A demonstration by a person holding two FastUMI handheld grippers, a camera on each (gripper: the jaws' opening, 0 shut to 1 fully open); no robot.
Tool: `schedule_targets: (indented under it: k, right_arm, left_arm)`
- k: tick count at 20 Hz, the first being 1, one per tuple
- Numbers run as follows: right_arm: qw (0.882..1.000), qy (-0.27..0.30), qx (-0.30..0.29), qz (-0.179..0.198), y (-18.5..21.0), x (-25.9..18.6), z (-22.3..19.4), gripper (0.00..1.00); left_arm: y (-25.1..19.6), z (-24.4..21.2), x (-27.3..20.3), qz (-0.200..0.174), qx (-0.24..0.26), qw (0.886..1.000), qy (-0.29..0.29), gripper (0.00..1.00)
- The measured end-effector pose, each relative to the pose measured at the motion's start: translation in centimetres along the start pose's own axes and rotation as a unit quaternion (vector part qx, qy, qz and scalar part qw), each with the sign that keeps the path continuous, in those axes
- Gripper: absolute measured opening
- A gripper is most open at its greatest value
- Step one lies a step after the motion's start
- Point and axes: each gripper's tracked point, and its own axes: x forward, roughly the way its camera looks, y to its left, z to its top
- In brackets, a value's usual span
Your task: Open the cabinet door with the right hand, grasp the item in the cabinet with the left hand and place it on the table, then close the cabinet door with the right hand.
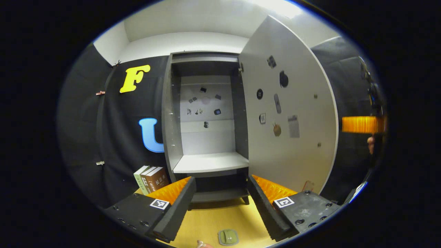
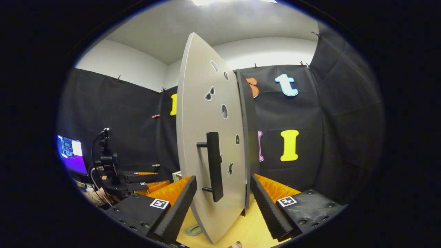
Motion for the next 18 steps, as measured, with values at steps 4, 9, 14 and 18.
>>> schedule_targets:
  k: [4, 9, 14, 18]
  right_arm:
    - [0.999, 0.007, 0.004, 0.041, 0.2, 1.2, 0.1, 0.98]
    - [0.998, 0.015, -0.008, 0.067, 0.8, 2.5, -0.7, 0.96]
    - [0.997, 0.018, -0.037, 0.061, 2.1, 3.4, -0.9, 0.98]
    - [0.999, 0.019, -0.032, 0.034, 6.0, 4.6, -2.0, 0.97]
  left_arm:
    - [1.5, 2.8, -2.4, 0.023, -0.027, 0.999, -0.005, 0.95]
    - [4.9, 3.6, -5.2, 0.064, -0.037, 0.997, -0.002, 0.96]
    - [8.5, 4.4, -4.8, 0.050, -0.064, 0.997, -0.011, 0.95]
    - [11.9, 5.3, -3.1, 0.016, -0.042, 0.999, -0.018, 0.95]
